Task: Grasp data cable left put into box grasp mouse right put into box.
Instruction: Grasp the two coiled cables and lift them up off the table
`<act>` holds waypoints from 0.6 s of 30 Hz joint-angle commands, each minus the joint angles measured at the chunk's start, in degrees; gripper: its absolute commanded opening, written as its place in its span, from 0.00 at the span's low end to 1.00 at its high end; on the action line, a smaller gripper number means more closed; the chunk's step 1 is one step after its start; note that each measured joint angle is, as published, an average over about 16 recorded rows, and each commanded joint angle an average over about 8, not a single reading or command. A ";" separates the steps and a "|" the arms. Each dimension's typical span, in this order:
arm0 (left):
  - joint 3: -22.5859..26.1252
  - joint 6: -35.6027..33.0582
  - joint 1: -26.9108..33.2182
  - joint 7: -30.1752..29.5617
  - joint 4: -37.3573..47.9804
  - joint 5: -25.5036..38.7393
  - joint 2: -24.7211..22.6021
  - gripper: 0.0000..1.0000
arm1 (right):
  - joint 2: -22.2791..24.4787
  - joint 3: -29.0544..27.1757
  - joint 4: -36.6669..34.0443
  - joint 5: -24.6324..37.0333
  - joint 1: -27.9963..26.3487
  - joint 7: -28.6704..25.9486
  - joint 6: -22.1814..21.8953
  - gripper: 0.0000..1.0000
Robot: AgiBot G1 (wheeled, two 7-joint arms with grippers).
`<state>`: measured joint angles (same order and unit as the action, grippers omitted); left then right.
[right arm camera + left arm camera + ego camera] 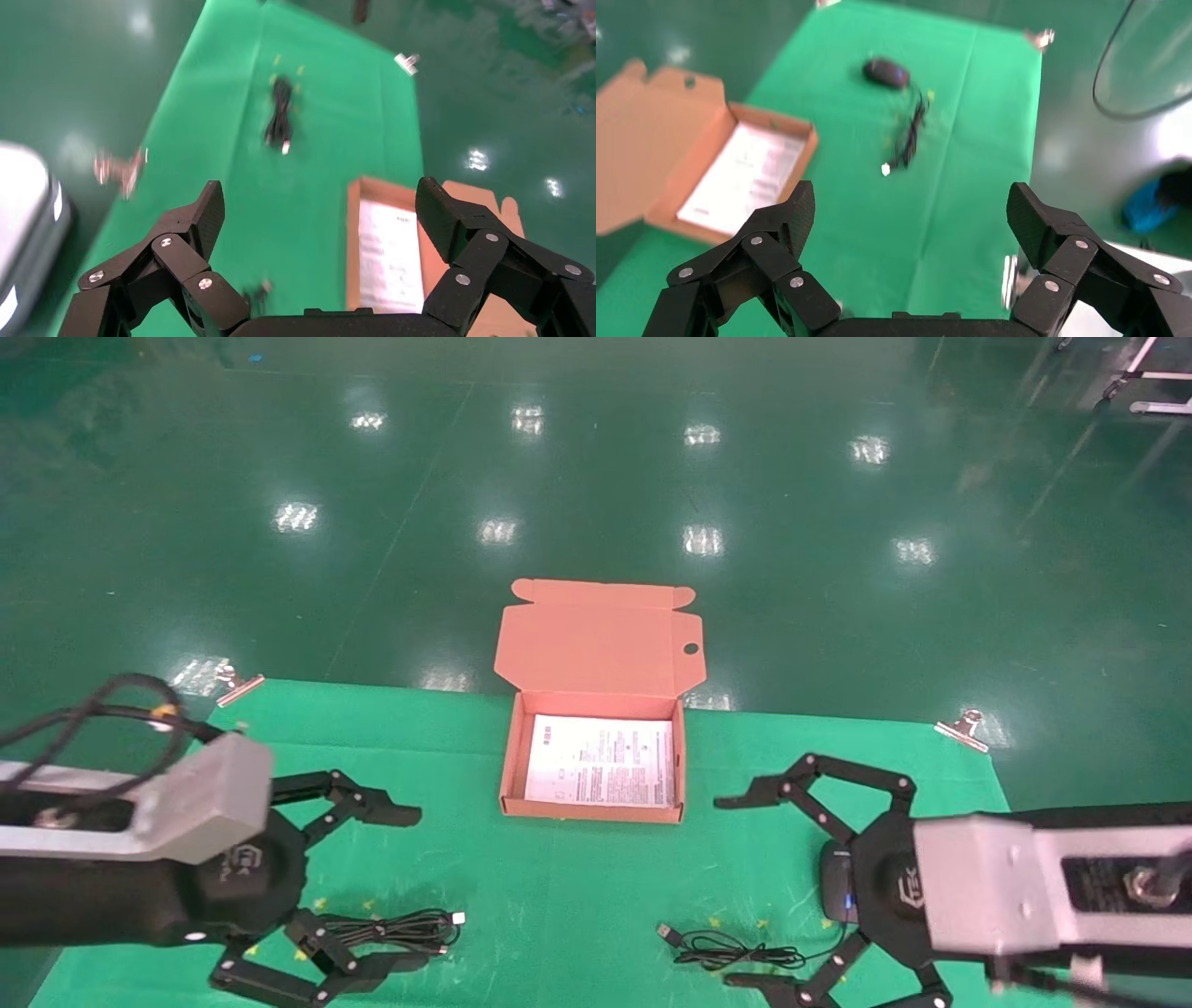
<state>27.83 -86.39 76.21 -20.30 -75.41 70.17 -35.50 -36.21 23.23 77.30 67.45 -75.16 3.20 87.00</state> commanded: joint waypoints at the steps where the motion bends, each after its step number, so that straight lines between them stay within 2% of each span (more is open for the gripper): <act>1: 1.37 -0.56 1.67 -0.95 -0.08 3.03 -0.58 1.00 | -0.67 1.16 0.21 3.43 -2.09 2.76 0.74 1.00; 9: 8.46 -2.29 6.30 -0.88 0.91 16.49 -4.44 1.00 | -4.54 8.59 0.43 17.32 -7.42 10.58 0.28 1.00; 18: 15.95 -0.81 8.83 0.38 1.83 32.03 -10.46 1.00 | -8.62 14.93 0.48 30.75 -7.00 13.50 -3.63 1.00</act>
<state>43.43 -86.82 84.57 -20.23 -73.51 101.65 -45.81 -44.66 37.84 77.74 97.78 -81.76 16.32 83.12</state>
